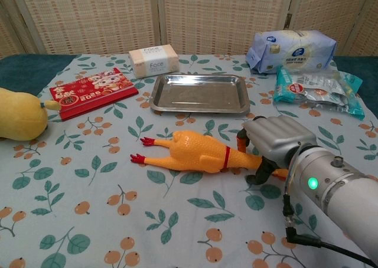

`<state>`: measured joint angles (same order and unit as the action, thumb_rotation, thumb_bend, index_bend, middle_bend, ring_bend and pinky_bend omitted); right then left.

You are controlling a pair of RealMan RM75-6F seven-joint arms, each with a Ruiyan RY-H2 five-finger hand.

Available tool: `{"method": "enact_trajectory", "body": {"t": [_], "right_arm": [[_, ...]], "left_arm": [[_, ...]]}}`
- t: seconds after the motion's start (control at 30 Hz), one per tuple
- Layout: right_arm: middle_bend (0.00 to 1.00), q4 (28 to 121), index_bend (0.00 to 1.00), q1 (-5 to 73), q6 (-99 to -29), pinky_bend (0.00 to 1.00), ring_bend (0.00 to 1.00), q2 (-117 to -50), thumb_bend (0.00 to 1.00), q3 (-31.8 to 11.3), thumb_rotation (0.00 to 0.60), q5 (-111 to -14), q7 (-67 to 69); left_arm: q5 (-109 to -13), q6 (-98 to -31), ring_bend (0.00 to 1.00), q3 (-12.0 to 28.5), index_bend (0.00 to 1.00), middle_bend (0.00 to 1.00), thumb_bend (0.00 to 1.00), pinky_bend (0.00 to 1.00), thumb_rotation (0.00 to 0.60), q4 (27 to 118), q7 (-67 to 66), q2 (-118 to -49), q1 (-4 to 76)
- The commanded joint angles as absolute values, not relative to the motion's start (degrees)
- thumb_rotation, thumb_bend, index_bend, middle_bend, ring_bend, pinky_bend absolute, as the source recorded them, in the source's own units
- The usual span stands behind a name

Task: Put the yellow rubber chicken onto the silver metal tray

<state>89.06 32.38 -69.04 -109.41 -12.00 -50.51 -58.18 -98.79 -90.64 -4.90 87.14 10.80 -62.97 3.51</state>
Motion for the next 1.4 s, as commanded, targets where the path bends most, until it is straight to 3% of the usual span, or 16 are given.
{"method": "enact_trajectory", "body": {"t": [0.03,0.2,0.37,0.63,0.83,0.93,1.13,1.4], "right_arm": [[0.34,86.12,0.55,33.65,-69.47,0.58,0.37,-111.89,0.24,-11.97,0.600,-49.59,-58.35],[0.46,84.80,0.71,34.13,-70.97,0.75,0.56,-113.38,0.28,-12.09,0.600,-49.39,-57.96],[0.60,85.52,0.86,34.32,-70.76,1.00,0.75,-112.82,0.32,-12.18,0.600,-50.48,-55.23],[0.63,87.88,0.89,35.09,-67.04,1.00,0.89,-108.68,0.41,-12.55,0.600,-55.61,-46.42],[0.63,92.00,0.90,36.46,-63.91,1.00,0.92,-103.25,0.42,-14.50,0.600,-56.34,-42.81],[0.64,93.22,0.90,37.48,-63.08,1.00,0.92,-101.39,0.42,-15.58,0.600,-56.54,-42.00],[0.64,95.80,0.91,40.63,-61.36,1.00,0.92,-99.93,0.42,-17.68,0.600,-53.49,-43.00],[0.65,92.21,0.91,43.82,-64.62,1.00,0.92,-105.49,0.42,-17.50,0.600,-51.53,-44.63]], "left_arm": [[-98.41,-90.75,0.00,-4.74,0.00,0.00,0.41,0.08,0.600,86.54,11.64,-63.03,3.44],[-98.31,-90.60,0.00,-4.73,0.00,0.00,0.41,0.08,0.600,86.30,12.17,-62.95,3.51],[-98.19,-90.72,0.00,-4.71,0.00,0.00,0.42,0.08,0.600,86.22,12.09,-62.92,3.37],[-98.05,-90.29,0.00,-4.51,0.00,0.00,0.43,0.08,0.600,86.28,11.07,-63.25,3.58],[-100.05,-92.24,0.00,-3.95,0.06,0.04,0.45,0.12,0.600,85.27,10.31,-64.54,3.85],[-102.09,-91.87,0.02,-3.70,0.03,0.07,0.45,0.14,0.600,85.80,9.89,-64.87,5.32],[-105.29,-83.47,0.02,-2.97,0.00,0.06,0.43,0.14,0.600,94.87,7.73,-61.77,12.41],[-99.49,-72.16,0.00,3.72,0.00,0.01,0.39,0.12,0.600,106.68,-7.68,-66.16,20.61]]}}
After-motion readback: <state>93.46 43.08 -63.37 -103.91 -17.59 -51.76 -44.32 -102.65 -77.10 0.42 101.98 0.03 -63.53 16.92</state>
